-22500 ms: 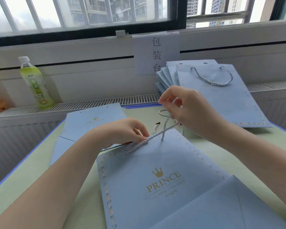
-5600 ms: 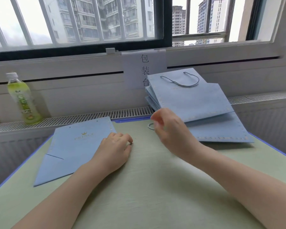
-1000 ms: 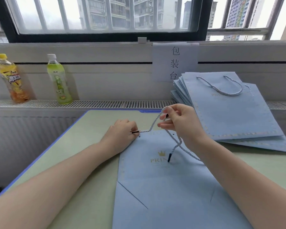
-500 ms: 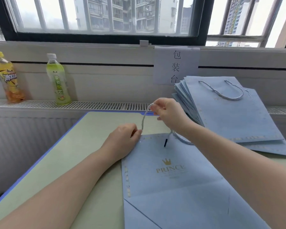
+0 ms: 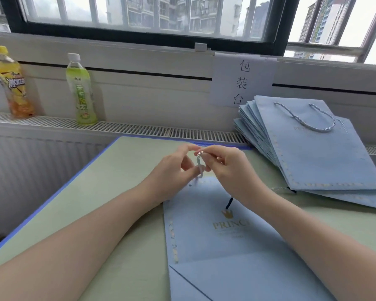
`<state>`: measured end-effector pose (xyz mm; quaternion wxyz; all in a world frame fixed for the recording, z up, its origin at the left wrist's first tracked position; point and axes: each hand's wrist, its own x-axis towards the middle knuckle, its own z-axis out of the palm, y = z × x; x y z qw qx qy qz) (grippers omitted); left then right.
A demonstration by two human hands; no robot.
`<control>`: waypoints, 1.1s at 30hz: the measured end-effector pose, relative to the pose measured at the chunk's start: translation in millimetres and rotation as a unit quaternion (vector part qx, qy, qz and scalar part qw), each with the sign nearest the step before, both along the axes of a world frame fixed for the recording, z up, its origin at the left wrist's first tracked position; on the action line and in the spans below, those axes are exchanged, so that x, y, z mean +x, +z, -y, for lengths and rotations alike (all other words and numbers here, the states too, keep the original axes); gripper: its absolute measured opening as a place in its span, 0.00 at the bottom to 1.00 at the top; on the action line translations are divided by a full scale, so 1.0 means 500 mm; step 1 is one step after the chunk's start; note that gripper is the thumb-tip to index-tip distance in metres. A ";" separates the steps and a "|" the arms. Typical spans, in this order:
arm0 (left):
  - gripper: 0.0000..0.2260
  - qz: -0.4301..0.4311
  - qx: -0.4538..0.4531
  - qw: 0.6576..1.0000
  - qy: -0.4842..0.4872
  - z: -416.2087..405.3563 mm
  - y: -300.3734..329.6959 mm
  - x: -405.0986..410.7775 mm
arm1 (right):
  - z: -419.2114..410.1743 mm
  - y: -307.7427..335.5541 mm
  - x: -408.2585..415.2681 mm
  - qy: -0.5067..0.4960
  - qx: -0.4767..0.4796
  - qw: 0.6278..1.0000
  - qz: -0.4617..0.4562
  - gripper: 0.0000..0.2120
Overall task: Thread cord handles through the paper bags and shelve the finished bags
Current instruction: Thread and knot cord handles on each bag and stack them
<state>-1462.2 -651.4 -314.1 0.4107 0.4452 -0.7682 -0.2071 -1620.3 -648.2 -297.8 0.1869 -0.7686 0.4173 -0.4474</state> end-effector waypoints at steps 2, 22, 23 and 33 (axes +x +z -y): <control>0.09 -0.066 0.026 0.996 -0.056 -0.017 0.011 -0.011 | 0.000 -0.003 -0.005 -0.025 -0.016 0.999 0.020 0.08; 0.03 -0.028 0.074 0.997 -0.027 -0.052 0.017 -0.031 | -0.033 0.009 -0.016 0.017 0.062 0.981 0.184 0.08; 0.05 -0.019 0.069 0.997 -0.025 -0.052 0.016 -0.030 | -0.034 0.011 -0.013 0.023 0.081 0.973 0.215 0.08; 0.10 -0.135 0.095 0.986 0.016 -0.043 0.032 -0.012 | 0.001 0.004 -0.052 -0.178 -0.078 0.973 0.128 0.13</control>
